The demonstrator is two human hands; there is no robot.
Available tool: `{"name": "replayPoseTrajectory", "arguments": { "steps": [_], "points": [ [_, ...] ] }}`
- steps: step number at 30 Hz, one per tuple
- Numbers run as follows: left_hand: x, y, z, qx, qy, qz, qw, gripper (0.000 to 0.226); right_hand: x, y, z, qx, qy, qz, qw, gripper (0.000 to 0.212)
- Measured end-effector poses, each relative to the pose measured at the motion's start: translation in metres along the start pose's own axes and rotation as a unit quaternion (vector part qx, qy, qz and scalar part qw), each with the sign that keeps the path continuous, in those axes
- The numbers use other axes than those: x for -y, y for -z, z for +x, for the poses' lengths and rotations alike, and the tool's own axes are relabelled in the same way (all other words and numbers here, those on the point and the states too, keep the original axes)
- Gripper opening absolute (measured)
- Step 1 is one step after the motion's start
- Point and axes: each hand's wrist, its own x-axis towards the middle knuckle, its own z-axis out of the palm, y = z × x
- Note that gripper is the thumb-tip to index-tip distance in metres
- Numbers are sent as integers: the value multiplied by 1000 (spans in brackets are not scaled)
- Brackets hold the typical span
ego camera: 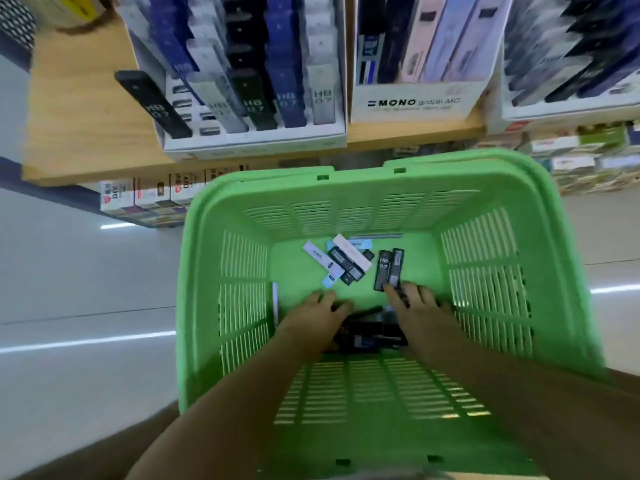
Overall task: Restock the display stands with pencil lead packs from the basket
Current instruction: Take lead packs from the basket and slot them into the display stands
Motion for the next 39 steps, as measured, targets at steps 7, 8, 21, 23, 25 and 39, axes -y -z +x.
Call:
{"name": "replayPoseTrajectory", "arguments": {
  "steps": [7,8,21,23,25,39],
  "points": [
    [10,-1,3,-32,74,-31,996,62,-1,-6,22,-84,9,72,994,59],
    [12,0,4,-33,81,-44,995,60,-4,-5,25,-80,7,104,991,52],
    [-11,60,-19,-122,171,-781,588,47,25,83,6,178,-140,761,608,9],
    [-21,77,-35,-145,157,-824,525,41,25,99,-7,177,-120,787,579,8],
    [-33,90,-49,-175,153,-830,507,39,24,114,-21,177,-91,786,585,13],
    [-128,124,-111,-336,138,-631,685,19,20,147,-112,13,-14,773,634,28]
  ]
}}
